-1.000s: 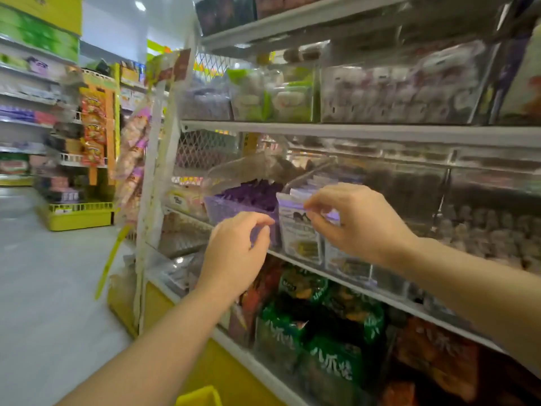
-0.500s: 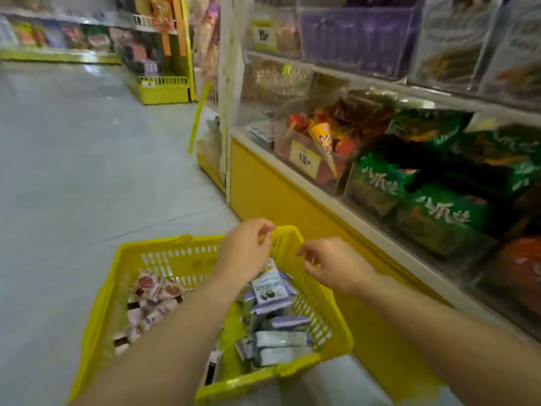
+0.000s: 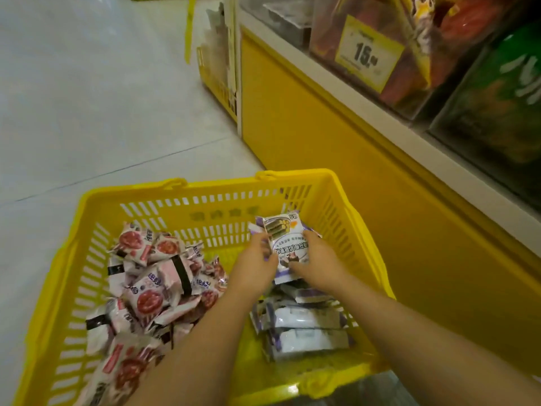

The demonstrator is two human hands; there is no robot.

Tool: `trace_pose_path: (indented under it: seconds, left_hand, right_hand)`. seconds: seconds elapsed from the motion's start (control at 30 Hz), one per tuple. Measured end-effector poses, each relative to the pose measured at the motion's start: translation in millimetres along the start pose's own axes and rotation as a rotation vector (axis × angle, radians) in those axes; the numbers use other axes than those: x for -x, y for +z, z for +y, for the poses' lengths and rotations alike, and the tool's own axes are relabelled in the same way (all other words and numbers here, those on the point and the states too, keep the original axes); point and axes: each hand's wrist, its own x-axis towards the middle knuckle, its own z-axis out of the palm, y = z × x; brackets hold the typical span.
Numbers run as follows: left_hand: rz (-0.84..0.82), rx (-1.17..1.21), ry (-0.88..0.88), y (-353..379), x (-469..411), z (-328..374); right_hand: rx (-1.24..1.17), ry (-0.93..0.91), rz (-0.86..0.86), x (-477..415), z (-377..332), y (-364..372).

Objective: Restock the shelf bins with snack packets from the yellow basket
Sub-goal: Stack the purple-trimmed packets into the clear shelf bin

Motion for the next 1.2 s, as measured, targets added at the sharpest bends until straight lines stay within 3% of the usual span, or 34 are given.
trace_pose_path:
  seconds: [0.17,0.3,0.4,0.5,0.6,0.7,0.77,0.9,1.03,1.2]
  left_hand:
    - [0.047,0.078,-0.03,6,-6,-3]
    - [0.061,0.198,-0.054,-1,-8,-3]
    - [0.17,0.278,-0.022,-21,-15,1]
    - [0.132,0.057,0.166,-51,-19,10]
    - [-0.013,-0.233,0.291,-72,-20,21]
    - [-0.137,-0.07,0.237,-78,-16,23]
    - [-0.084,-0.021,0.203,-77,-12,15]
    - [0.134,-0.032,0.094,-78,-7,-10]
    - [0.252,0.026,0.035,-76,-6,-26]
    - [0.304,0.115,0.024,-75,-8,-28]
  right_hand:
    - [-0.188,0.117,0.047,-8,0,-1]
    - [-0.206,0.171,-0.021,-12,-13,-30]
    - [-0.038,0.069,0.003,-11,-33,-64]
    - [0.034,-0.112,0.017,-4,-52,-88]
    - [-0.144,-0.26,-0.047,3,-67,-91]
    - [-0.396,-0.278,-0.056,2,-69,-79]
    - [-0.492,-0.25,-0.028,-5,-60,-67]
    - [-0.128,-0.19,-0.001,-12,-27,-36]
    - [0.42,-0.449,-0.174,-10,0,5]
    - [0.75,-0.556,-0.052,-18,11,22]
